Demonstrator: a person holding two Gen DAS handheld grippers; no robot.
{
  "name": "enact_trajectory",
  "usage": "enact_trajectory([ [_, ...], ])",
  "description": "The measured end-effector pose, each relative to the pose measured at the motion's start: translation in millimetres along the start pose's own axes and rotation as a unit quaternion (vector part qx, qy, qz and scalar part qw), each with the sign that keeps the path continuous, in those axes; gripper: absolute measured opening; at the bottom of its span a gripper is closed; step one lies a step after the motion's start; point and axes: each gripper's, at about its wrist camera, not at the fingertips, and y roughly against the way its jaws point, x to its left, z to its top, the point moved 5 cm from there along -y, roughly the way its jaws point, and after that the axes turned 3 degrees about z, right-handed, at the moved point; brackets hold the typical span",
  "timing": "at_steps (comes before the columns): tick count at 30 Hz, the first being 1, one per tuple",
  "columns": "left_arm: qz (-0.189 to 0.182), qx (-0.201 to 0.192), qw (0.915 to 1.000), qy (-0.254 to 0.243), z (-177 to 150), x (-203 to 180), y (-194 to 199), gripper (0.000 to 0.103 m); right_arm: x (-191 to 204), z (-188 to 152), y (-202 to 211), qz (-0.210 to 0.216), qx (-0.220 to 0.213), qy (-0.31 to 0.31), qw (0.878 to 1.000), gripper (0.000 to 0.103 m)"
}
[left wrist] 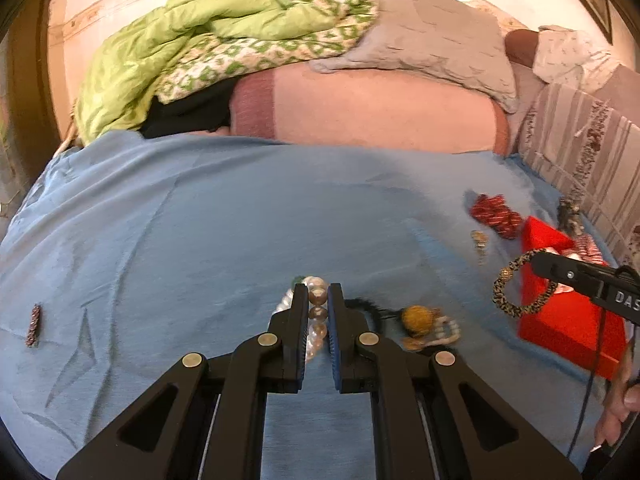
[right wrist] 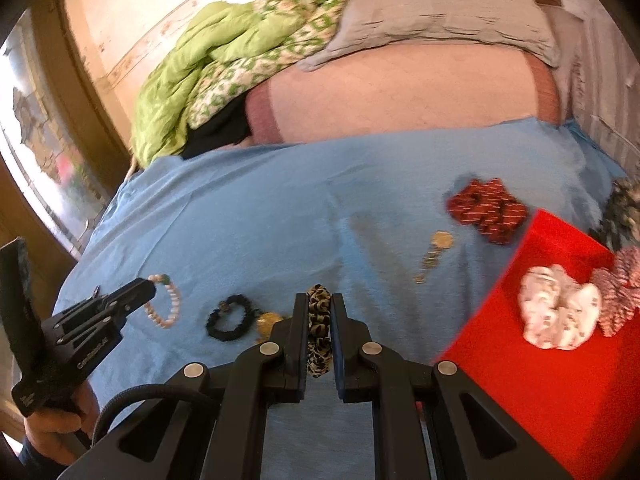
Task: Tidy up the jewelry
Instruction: 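Carry the hair tie and pearl bracelet into the red tray and release both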
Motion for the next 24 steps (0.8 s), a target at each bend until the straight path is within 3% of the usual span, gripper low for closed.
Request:
enact_trajectory([
  [8,-0.074,-0.005,0.9968,-0.031,13.2,-81.8,11.8,0.009,-71.7,11.3,53.2,-0.023,-0.043,-0.068,0.996,0.011],
  [13,-0.109,0.003,0.9915,-0.07,14.6,-153.4,10.0,0.009,-129.9,14.8,83.3,-0.051,-0.066,-0.121,0.989,0.011],
  [18,-0.151,0.019,0.9842,-0.091,14.3,-216.3,2.2,0.009,-182.4,6.8,96.4,-0.073,-0.065,-0.182,0.979,0.011],
  [24,-0.186,0.049,0.9752,-0.109,1.6,-276.3,-13.1,0.009,-215.4,-3.1,94.7,-0.098,-0.047,-0.217,0.97,0.011],
])
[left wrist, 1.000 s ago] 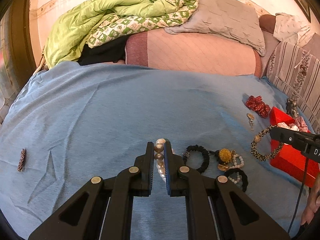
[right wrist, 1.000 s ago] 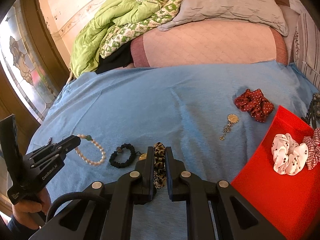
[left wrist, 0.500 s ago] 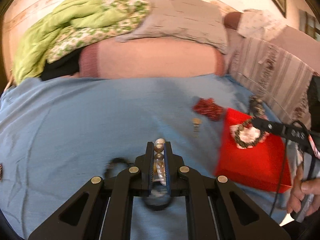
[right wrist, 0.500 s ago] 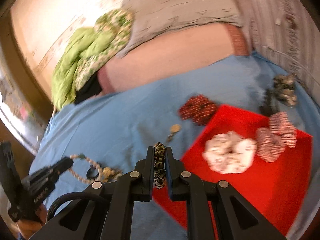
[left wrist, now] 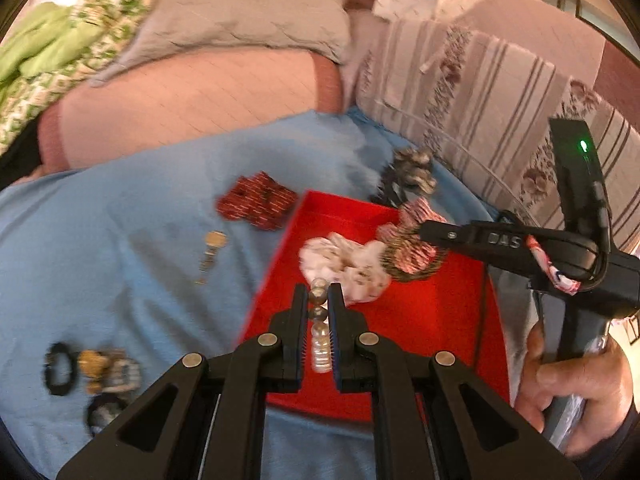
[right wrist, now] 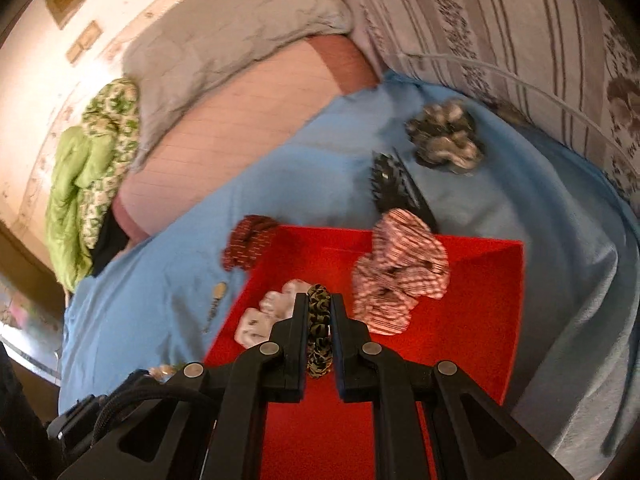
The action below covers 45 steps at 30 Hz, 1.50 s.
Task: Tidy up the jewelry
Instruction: 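Carry the hair tie and pearl bracelet into the red tray and release both, then return to the pile and grasp the black hair tie with the right gripper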
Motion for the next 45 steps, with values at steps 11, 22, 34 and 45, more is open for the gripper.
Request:
enact_trajectory([
  [11,0.009,0.066,0.9977,-0.013,-37.3,-13.3,-53.3,0.009,-41.2,-6.8,-19.2,-0.07,0.045,-0.041,0.996,0.012],
  [22,0.044,0.034,0.9981,-0.029,-32.8,-8.9,-31.3,0.051,-27.9,3.0,1.4,-0.113,0.001,-0.015,0.993,0.045],
  [34,0.124,0.027,0.9919,0.01,-60.8,71.8,33.7,0.051,101.2,-13.2,11.9,0.001,-0.053,0.15,0.987,0.046],
  [45,0.225,0.039,0.9627,0.146,-88.6,250.4,80.7,0.052,216.5,-124.9,-44.1,0.103,0.123,0.266,0.951,0.046],
])
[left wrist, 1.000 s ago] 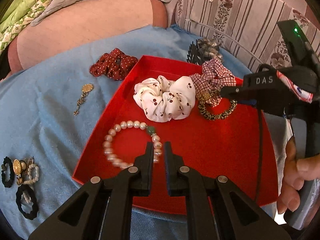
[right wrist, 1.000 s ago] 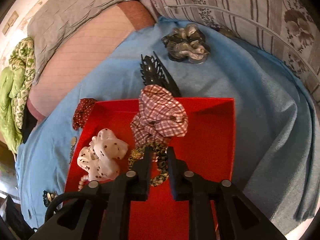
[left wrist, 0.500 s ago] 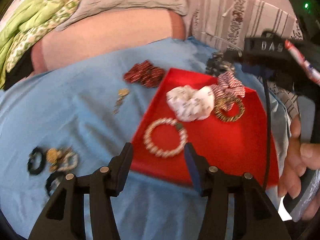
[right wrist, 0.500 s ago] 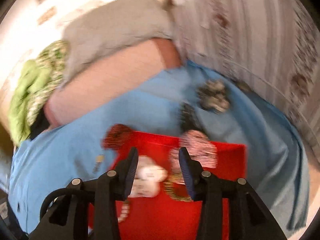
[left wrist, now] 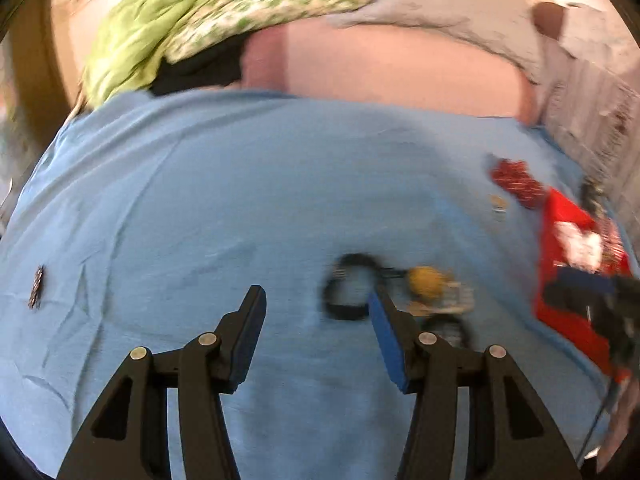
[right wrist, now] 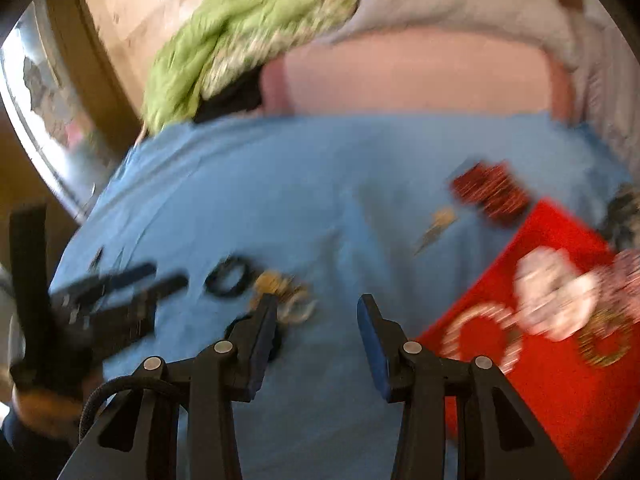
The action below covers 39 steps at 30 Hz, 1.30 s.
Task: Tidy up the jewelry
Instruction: 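Return to the pile and grasp the black hair tie with the right gripper, then grasp the black beaded scrunchie with the left gripper while the right holds its tie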
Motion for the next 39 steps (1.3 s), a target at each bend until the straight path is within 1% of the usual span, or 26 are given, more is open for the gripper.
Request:
enact_trajectory([
  [2,0.0,0.02,0.9998,-0.001,-1.5,8.5,-16.3,0.052,9.2,-7.5,-17.5,0.013,0.03,0.002,0.999,0.044],
  [3,0.0,0.026,0.9997,-0.001,-2.1,10.6,-21.4,0.052,11.6,-11.4,-23.6,0.015,0.042,0.002,0.999,0.04],
  [4,-0.001,0.032,0.9995,-0.001,-1.8,12.6,-25.9,0.052,11.6,-14.3,-29.4,0.012,0.052,0.004,0.999,0.037],
  [6,-0.001,0.028,0.9996,-0.006,-0.4,11.3,-25.4,0.052,14.2,-18.3,-43.1,0.0,0.07,0.007,0.998,0.036],
  [10,0.006,0.018,0.9995,-0.025,4.8,8.8,-25.1,0.052,18.1,-21.0,-62.4,-0.016,0.086,0.013,0.996,0.036],
  [11,0.005,0.019,0.9995,-0.026,4.7,10.2,-26.2,0.052,20.2,-22.4,-70.2,-0.019,0.094,0.015,0.995,0.032],
  [12,0.003,0.02,0.9994,-0.026,6.3,11.8,-29.1,0.052,21.2,-23.3,-75.5,-0.018,0.1,0.015,0.995,0.024],
  [13,0.002,0.022,0.9994,-0.026,7.1,12.7,-31.0,0.052,21.6,-22.8,-79.2,-0.017,0.105,0.016,0.994,0.022],
  [15,-0.001,0.024,0.9994,-0.025,9.3,15.1,-34.4,0.052,24.2,-21.0,-79.5,-0.023,0.103,0.024,0.994,0.012],
  [18,-0.004,0.028,0.9994,-0.021,10.5,19.2,-38.2,0.052,25.6,-16.4,-70.8,-0.023,0.088,0.023,0.996,0.011],
  [21,-0.01,0.029,0.9993,-0.02,11.4,16.3,-41.7,0.052,23.9,-11.0,-57.6,-0.023,0.067,0.02,0.997,0.011],
  [23,-0.014,0.03,0.999,-0.028,10.6,9.0,-44.8,0.052,22.1,-8.6,-52.7,-0.022,0.061,0.016,0.998,0.011],
  [30,0.002,0.044,0.9976,-0.054,5.8,-10.0,-65.3,0.052,13.0,-6.9,-41.8,-0.025,0.05,0.008,0.998,0.011],
  [32,0.006,0.033,0.9978,-0.058,8.0,-13.9,-66.4,0.036,12.8,-5.5,-40.3,-0.025,0.048,0.009,0.999,0.011],
  [33,0.004,0.031,0.9978,-0.058,8.4,-15.5,-66.2,0.02,11.9,-6.5,-38.0,-0.026,0.046,0.009,0.999,0.011],
  [34,0.007,0.03,0.9976,-0.062,9.2,-17.3,-66.1,0.013,10.7,-5.8,-36.3,-0.028,0.044,0.009,0.999,0.011],
  [36,0.014,0.027,0.9971,-0.069,9.8,-19.5,-63.9,0.013,8.4,-5.5,-34.3,-0.031,0.04,0.007,0.999,0.011],
  [39,0.005,0.016,0.9979,-0.063,13.7,-16.7,-55.0,0.013,4.4,-3.6,-29.0,-0.036,0.031,0.003,0.999,0.011],
])
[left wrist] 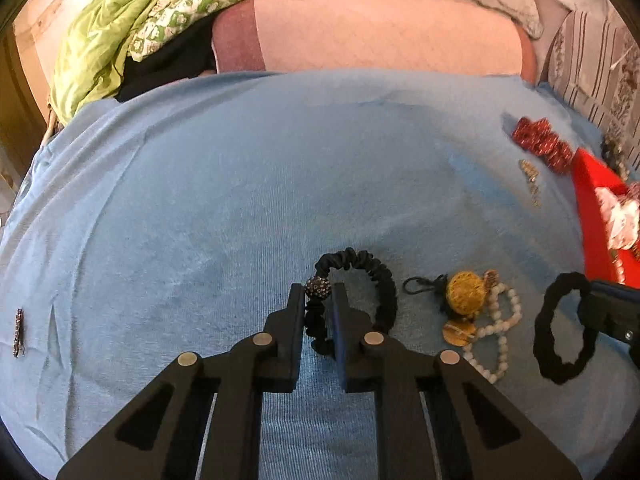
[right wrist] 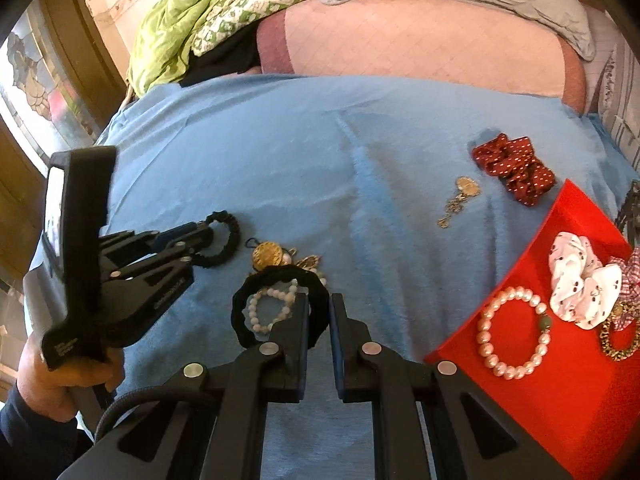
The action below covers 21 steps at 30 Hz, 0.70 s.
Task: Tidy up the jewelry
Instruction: 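Grasp the black beaded scrunchie with the left gripper while the right holds its tie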
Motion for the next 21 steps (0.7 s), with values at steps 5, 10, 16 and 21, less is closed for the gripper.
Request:
enact_trajectory([
  [5,-0.004,-0.024,0.9996,0.011,4.8,9.5,21.1,0.013,-5.0,6.6,10.7,-0.008,-0.022,-0.005,1.0,0.011],
  [10,0.003,-0.036,0.9994,0.003,4.4,10.3,30.5,0.013,-4.9,9.7,10.1,-0.008,-0.026,-0.009,1.0,0.011],
  [16,-0.011,-0.04,0.999,0.015,4.9,20.7,38.6,0.013,-1.4,11.9,6.7,-0.008,-0.026,-0.006,1.0,0.011],
  [21,-0.025,-0.045,0.9982,0.031,4.5,34.5,46.6,0.013,-0.9,14.3,5.4,-0.008,-0.03,-0.008,0.999,0.011],
])
